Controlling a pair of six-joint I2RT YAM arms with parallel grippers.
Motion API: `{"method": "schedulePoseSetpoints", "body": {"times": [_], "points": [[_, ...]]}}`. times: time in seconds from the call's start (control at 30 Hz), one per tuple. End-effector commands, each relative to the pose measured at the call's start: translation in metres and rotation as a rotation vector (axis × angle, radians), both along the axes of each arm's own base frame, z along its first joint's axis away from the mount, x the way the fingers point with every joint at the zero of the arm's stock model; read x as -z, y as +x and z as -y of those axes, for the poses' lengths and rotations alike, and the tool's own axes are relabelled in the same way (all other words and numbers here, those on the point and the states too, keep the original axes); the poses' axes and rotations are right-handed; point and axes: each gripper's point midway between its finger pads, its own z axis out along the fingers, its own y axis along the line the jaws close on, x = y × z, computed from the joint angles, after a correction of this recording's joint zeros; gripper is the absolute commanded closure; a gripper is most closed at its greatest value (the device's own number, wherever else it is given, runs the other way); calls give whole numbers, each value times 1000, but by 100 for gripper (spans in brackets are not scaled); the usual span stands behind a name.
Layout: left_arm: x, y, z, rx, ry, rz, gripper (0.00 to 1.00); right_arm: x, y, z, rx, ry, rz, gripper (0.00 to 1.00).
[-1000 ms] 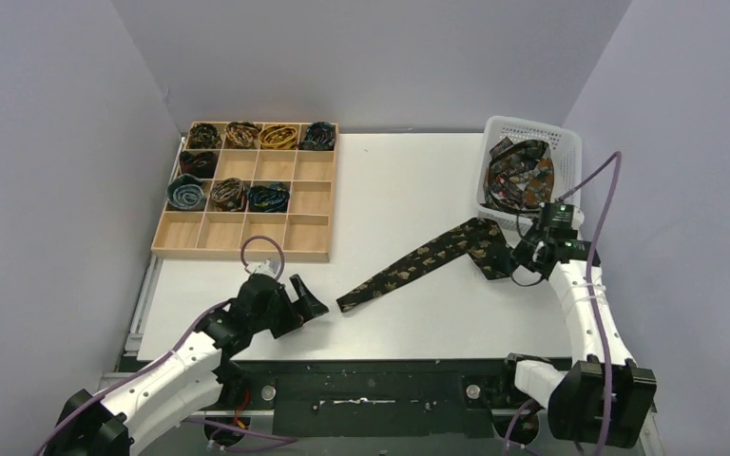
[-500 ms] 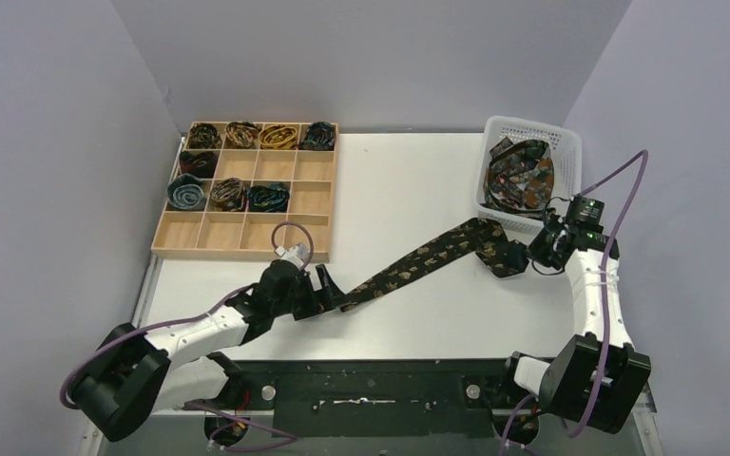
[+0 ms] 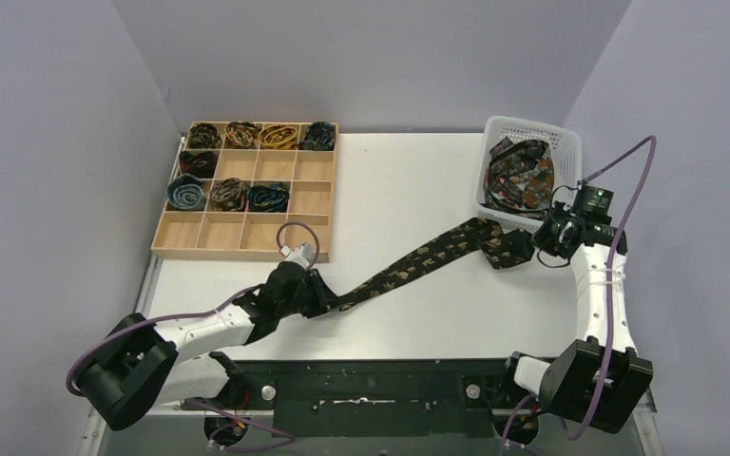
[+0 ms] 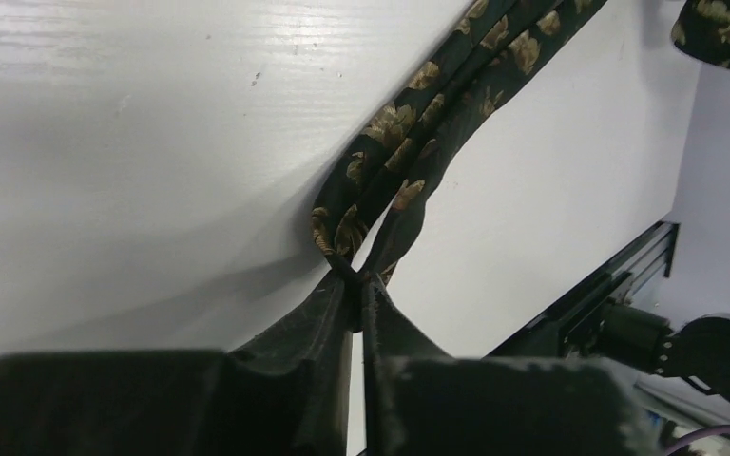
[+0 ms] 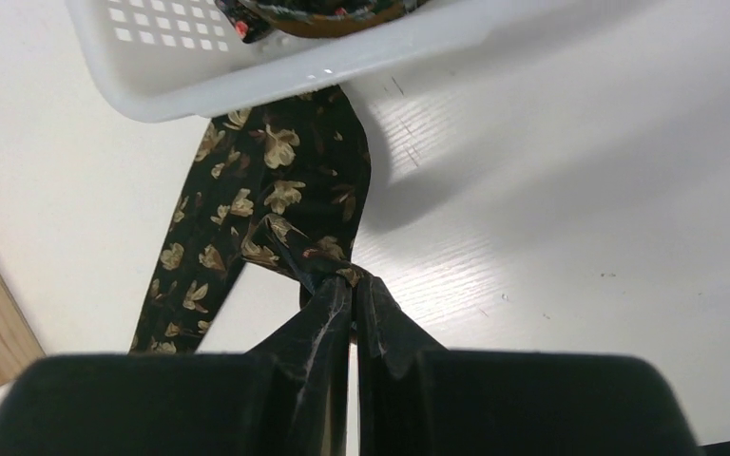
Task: Roll the ties
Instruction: Flatten out the tie at the center of the board.
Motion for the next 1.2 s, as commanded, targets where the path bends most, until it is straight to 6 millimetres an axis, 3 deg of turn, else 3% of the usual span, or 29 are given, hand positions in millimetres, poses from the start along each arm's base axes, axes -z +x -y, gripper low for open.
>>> {"method": "schedulePoseSetpoints", "body": {"times": [0.0, 0.2, 0.37, 0.5, 0.57, 0.67, 0.77, 0.87, 0.9, 0.93, 0.97, 1.07, 1.17], "points": [[-12, 2, -8, -67, -64, 59, 100, -40, 5, -1, -47, -57, 75, 100], [-38, 0, -35, -185, -120, 99, 100, -76, -14, -41, -151, 27, 177, 100], [-58, -8, -79, -340, -38, 86, 100, -104, -29, -105, -344, 194, 281, 100], [-81, -19, -116, -471, -17, 102, 100, -142, -38, -112, -326, 215, 379, 100], [-85, -25, -128, -512, -4, 100, 100, -149, -39, -105, -276, 194, 367, 100], [-94, -28, -137, -546, 0, 100, 100, -118, -37, -76, -155, 99, 234, 100], [-95, -29, -141, -559, 21, 86, 100, -57, -33, -49, -59, 64, 76, 100], [-84, -30, -139, -550, 51, 59, 100, 9, -36, -28, 26, 97, -47, 100], [-81, -29, -137, -542, 56, 55, 100, 22, -37, -23, 47, 100, -71, 95], [-79, -28, -135, -534, 59, 55, 100, 32, -37, -17, 68, 92, -81, 72], [-78, -26, -135, -533, 68, 56, 100, 36, -35, -10, 92, 75, -85, 51], [-77, -23, -138, -535, 105, 69, 100, 21, -21, 12, 151, -9, -12, 44], [-80, -20, -140, -541, 117, 88, 100, -16, 0, 4, 84, 8, 113, 35]]}}
